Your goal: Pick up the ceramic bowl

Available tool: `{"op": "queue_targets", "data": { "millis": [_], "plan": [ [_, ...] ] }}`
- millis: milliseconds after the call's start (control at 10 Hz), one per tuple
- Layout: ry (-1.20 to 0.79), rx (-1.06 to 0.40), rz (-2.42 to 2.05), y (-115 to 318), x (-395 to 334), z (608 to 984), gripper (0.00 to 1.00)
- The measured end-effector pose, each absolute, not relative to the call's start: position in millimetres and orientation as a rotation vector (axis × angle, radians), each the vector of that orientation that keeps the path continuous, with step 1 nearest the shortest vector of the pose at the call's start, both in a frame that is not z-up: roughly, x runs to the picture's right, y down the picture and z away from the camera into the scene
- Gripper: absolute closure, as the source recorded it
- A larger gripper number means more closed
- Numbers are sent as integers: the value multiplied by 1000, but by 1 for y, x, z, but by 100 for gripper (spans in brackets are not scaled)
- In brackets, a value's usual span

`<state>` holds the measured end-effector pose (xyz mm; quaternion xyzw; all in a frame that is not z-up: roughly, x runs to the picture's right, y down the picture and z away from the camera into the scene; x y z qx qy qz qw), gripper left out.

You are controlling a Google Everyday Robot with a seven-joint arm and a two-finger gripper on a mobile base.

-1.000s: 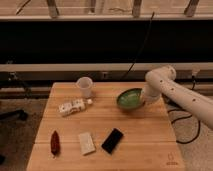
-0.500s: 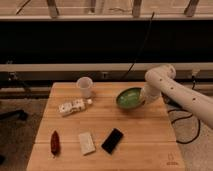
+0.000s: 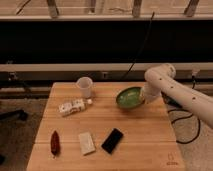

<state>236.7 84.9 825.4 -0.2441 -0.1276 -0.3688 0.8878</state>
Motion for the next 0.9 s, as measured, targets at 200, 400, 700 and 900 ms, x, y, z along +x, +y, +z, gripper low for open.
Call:
{"op": "queue_targets", "data": {
  "millis": [200,400,700,900],
  "plan": [
    [-266,-507,-772,84,236,824,100],
    [-266,-506,-778,82,236,823,100],
    [-266,-505,-788,80,236,822,100],
    [-268,-504,-795,80,235,822,100]
  ]
}}
